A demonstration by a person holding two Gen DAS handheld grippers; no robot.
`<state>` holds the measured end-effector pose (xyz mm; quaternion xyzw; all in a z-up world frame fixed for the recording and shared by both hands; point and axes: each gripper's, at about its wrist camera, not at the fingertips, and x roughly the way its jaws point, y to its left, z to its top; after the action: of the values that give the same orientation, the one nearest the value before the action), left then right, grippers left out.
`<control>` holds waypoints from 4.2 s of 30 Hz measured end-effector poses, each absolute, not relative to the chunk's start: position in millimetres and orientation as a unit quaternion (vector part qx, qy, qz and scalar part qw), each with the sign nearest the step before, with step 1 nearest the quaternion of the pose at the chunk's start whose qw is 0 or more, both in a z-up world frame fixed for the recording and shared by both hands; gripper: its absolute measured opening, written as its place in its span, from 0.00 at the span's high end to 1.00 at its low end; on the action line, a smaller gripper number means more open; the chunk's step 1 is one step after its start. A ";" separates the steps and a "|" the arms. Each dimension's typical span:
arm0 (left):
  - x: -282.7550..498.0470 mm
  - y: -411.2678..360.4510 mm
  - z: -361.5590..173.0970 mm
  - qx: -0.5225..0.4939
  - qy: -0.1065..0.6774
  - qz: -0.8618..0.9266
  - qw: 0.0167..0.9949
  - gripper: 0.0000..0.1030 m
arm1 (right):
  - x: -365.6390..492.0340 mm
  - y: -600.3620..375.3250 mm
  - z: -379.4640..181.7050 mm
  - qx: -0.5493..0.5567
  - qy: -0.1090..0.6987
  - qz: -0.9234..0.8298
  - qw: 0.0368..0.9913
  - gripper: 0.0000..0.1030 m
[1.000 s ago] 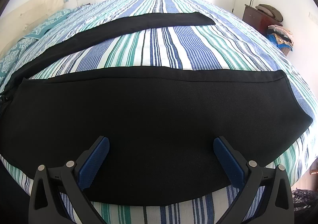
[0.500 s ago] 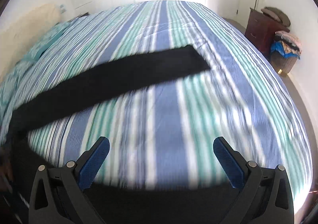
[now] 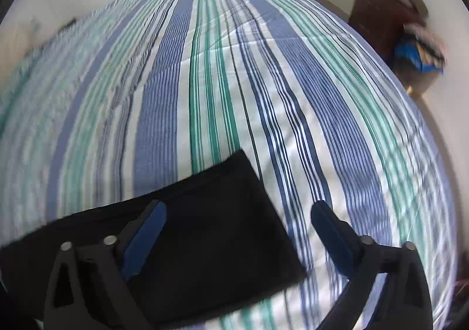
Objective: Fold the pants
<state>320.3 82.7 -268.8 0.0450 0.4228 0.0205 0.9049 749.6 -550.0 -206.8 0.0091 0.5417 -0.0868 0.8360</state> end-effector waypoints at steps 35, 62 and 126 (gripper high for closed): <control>226.9 68.3 -208.4 -0.074 0.489 -0.029 0.868 0.02 | 218.6 -553.5 -142.2 0.212 0.399 -0.083 0.888 0.24; 241.4 67.0 -234.8 -0.032 0.489 0.002 0.871 0.02 | 289.5 -505.5 -241.2 0.445 0.376 -0.044 0.812 0.18; 428.5 73.4 -148.5 -0.360 0.472 -0.058 0.802 0.95 | 315.8 -516.5 -66.8 0.283 0.332 0.059 0.898 0.95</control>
<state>428.5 73.4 -148.5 -0.3602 0.4722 -0.0584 0.8024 315.8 -516.5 -66.8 0.2827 0.3318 0.0586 0.8981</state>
